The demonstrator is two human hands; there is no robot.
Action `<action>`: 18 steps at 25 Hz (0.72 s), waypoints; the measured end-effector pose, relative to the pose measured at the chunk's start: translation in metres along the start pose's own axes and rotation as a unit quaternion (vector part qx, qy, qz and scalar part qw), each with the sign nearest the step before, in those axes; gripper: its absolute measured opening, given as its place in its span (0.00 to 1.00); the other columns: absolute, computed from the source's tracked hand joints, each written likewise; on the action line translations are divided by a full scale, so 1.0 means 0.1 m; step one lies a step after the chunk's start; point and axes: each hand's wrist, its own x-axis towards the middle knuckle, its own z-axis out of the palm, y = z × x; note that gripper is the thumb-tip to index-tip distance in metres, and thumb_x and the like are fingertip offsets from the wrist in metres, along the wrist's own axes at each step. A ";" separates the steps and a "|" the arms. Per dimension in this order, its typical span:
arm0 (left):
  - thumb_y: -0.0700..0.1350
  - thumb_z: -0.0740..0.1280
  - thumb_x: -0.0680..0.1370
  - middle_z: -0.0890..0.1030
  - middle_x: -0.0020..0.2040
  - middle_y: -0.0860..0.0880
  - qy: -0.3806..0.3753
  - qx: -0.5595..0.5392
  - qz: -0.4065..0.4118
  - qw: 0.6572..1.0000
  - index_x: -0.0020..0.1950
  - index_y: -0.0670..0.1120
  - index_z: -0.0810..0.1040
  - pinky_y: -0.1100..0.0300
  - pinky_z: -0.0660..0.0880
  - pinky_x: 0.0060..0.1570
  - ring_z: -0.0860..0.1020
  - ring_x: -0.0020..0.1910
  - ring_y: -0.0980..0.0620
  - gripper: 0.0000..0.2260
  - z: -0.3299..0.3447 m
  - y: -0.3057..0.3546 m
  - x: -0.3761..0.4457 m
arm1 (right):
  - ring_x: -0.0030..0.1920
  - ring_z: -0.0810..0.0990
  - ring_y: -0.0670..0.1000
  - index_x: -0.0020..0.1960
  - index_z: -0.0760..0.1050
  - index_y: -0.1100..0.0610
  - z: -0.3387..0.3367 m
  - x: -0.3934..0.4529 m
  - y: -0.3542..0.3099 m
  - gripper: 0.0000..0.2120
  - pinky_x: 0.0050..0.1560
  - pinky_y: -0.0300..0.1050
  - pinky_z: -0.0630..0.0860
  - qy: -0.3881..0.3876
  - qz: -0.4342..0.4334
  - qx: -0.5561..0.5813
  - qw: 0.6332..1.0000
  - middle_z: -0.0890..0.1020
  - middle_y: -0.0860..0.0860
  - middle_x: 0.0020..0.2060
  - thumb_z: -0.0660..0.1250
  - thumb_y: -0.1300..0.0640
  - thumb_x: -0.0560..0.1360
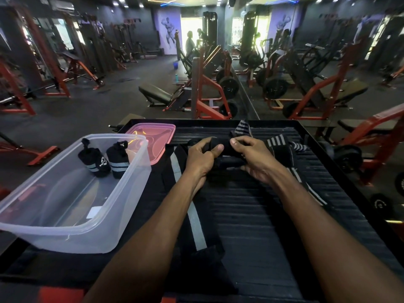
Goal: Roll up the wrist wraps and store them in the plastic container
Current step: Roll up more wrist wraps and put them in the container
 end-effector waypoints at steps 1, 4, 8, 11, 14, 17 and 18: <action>0.35 0.72 0.76 0.86 0.51 0.46 -0.004 -0.001 0.003 1.000 0.55 0.46 0.83 0.52 0.81 0.55 0.84 0.52 0.47 0.10 0.01 0.00 0.00 | 0.41 0.84 0.56 0.52 0.79 0.61 0.00 0.00 0.01 0.03 0.31 0.52 0.83 0.009 -0.014 0.009 1.000 0.82 0.59 0.47 0.68 0.63 0.79; 0.34 0.70 0.76 0.84 0.51 0.42 -0.020 -0.040 -0.046 0.998 0.59 0.43 0.81 0.57 0.80 0.37 0.82 0.47 0.45 0.12 0.04 0.04 0.01 | 0.43 0.84 0.60 0.50 0.79 0.62 -0.04 0.03 0.01 0.07 0.31 0.53 0.84 0.037 -0.065 0.005 0.997 0.81 0.60 0.49 0.67 0.72 0.76; 0.51 0.72 0.77 0.85 0.39 0.44 -0.046 -0.046 -0.126 0.990 0.51 0.42 0.83 0.60 0.73 0.29 0.81 0.33 0.49 0.13 0.06 0.05 -0.02 | 0.51 0.83 0.64 0.52 0.81 0.62 -0.04 0.01 0.02 0.14 0.35 0.53 0.84 0.035 -0.115 -0.048 0.992 0.81 0.64 0.54 0.69 0.77 0.72; 0.46 0.70 0.79 0.83 0.37 0.45 -0.019 -0.040 -0.100 0.994 0.50 0.43 0.82 0.61 0.72 0.28 0.78 0.28 0.53 0.07 0.06 0.03 -0.01 | 0.50 0.83 0.59 0.53 0.80 0.63 0.00 -0.03 -0.04 0.16 0.39 0.55 0.85 0.027 -0.110 -0.036 0.993 0.81 0.61 0.53 0.65 0.79 0.72; 0.38 0.70 0.78 0.85 0.45 0.44 -0.014 -0.049 -0.073 0.996 0.55 0.43 0.82 0.60 0.77 0.33 0.82 0.37 0.50 0.07 0.03 0.02 0.00 | 0.45 0.83 0.56 0.55 0.78 0.60 0.00 -0.05 -0.08 0.08 0.38 0.51 0.83 0.000 -0.044 0.012 0.999 0.81 0.58 0.50 0.68 0.67 0.77; 0.33 0.70 0.76 0.86 0.52 0.44 -0.014 -0.026 -0.035 0.999 0.58 0.45 0.83 0.51 0.81 0.54 0.84 0.50 0.48 0.13 0.02 0.01 0.00 | 0.40 0.83 0.58 0.57 0.76 0.61 0.00 -0.03 -0.04 0.09 0.35 0.50 0.81 -0.014 0.013 0.002 1.000 0.81 0.62 0.48 0.67 0.57 0.80; 0.32 0.69 0.76 0.85 0.52 0.44 -0.017 -0.017 -0.025 0.999 0.59 0.45 0.83 0.50 0.80 0.57 0.83 0.52 0.48 0.14 0.02 0.00 -0.01 | 0.43 0.82 0.60 0.55 0.76 0.62 0.00 -0.01 -0.02 0.07 0.39 0.53 0.83 -0.005 0.004 0.002 1.000 0.80 0.62 0.49 0.67 0.59 0.80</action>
